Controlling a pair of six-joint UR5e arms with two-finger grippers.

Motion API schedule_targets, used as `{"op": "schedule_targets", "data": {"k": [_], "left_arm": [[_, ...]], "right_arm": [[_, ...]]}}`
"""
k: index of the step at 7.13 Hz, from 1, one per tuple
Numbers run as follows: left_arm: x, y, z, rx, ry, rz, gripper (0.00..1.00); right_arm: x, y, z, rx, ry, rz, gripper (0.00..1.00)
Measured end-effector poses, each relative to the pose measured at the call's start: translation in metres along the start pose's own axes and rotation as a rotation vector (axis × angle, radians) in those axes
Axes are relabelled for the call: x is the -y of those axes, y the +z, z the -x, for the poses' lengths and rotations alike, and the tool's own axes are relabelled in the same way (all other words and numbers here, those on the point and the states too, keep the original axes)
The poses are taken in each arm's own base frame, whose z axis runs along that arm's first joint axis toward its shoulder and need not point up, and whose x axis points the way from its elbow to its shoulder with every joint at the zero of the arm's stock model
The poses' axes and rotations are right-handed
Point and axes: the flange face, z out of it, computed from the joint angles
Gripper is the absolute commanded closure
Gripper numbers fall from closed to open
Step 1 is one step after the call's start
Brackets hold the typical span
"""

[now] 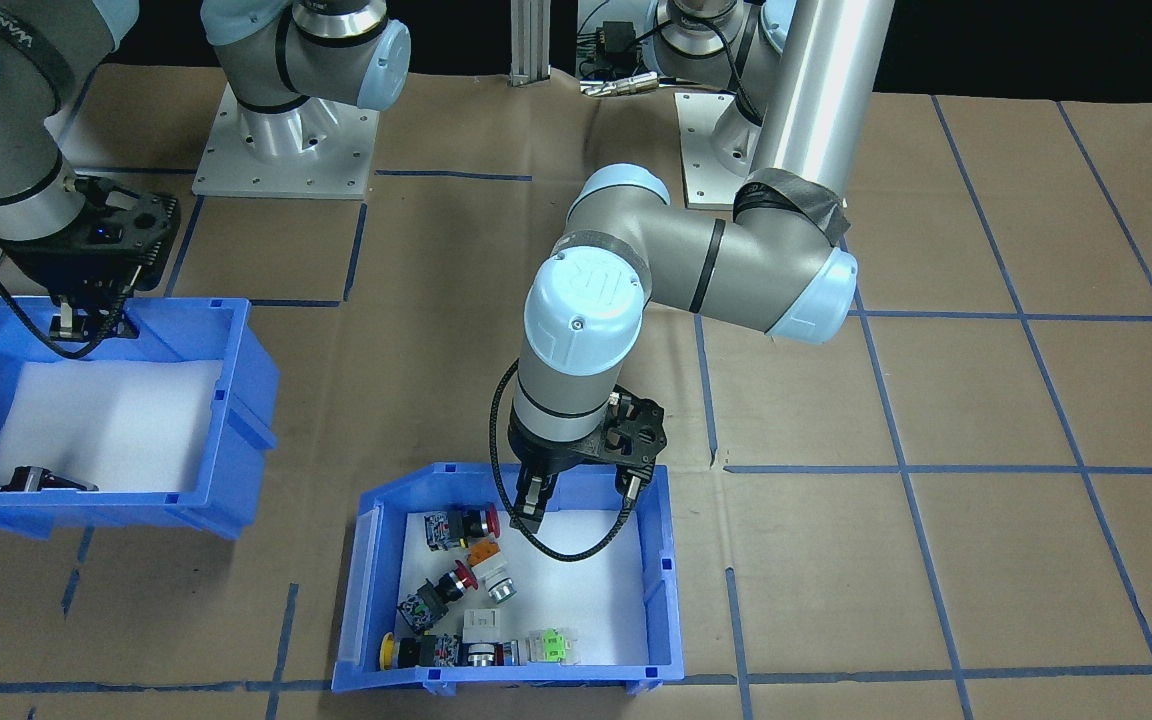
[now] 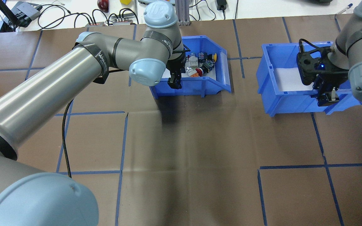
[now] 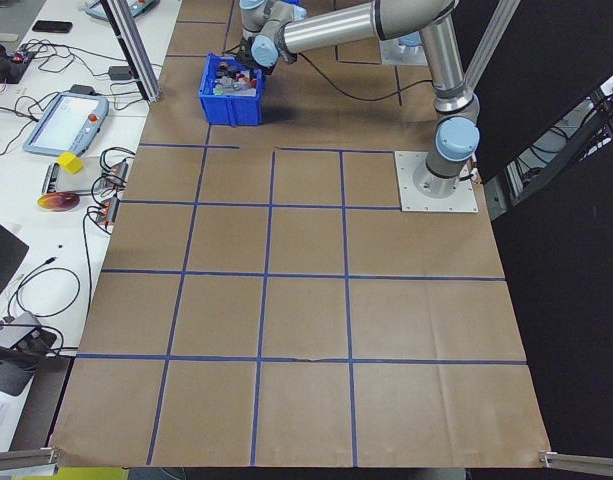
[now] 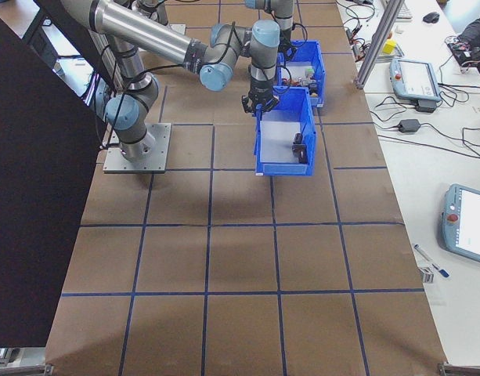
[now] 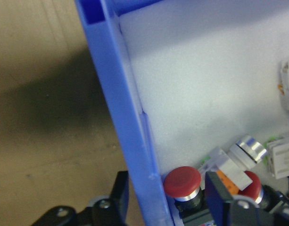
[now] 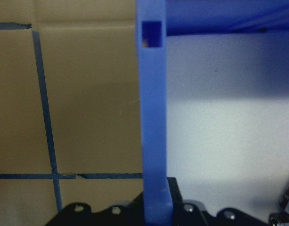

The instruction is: Place button box in front

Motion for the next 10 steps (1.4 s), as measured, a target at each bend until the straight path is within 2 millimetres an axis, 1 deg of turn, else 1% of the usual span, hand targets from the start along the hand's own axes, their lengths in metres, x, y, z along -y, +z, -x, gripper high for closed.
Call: {"op": "schedule_targets", "data": {"k": [1,2,3,5,6,7,8,9,10], "left_arm": [[0.003,-0.015,0.001,-0.019,0.004,-0.016,0.23],[0.015,-0.040,0.005,-0.023,0.037,-0.029,0.22],[0.037,-0.072,0.014,0.004,0.112,-0.035,0.20],[0.088,-0.139,0.050,0.114,0.338,-0.022,0.20],[0.109,-0.170,0.071,0.158,0.434,-0.009,0.17],[0.127,-0.202,0.093,0.185,0.556,-0.023,0.00],[0.141,-0.233,0.115,0.207,0.716,-0.050,0.00],[0.145,-0.259,0.134,0.213,0.898,-0.060,0.00],[0.144,-0.277,0.150,0.211,1.080,-0.059,0.00]], "right_arm": [[0.006,0.004,0.017,0.006,-0.001,-0.003,0.95],[0.013,0.010,0.037,0.016,-0.003,-0.009,0.95],[0.024,0.016,0.054,0.024,-0.010,-0.014,0.96],[0.060,0.024,0.082,0.033,-0.017,-0.013,0.95],[0.080,0.027,0.092,0.038,-0.007,-0.011,0.95],[0.102,0.030,0.101,0.041,0.005,-0.006,0.95],[0.126,0.030,0.111,0.040,0.014,0.000,0.95],[0.151,0.029,0.121,0.032,0.020,0.004,0.95],[0.178,0.028,0.132,0.022,0.022,0.006,0.94]]}}
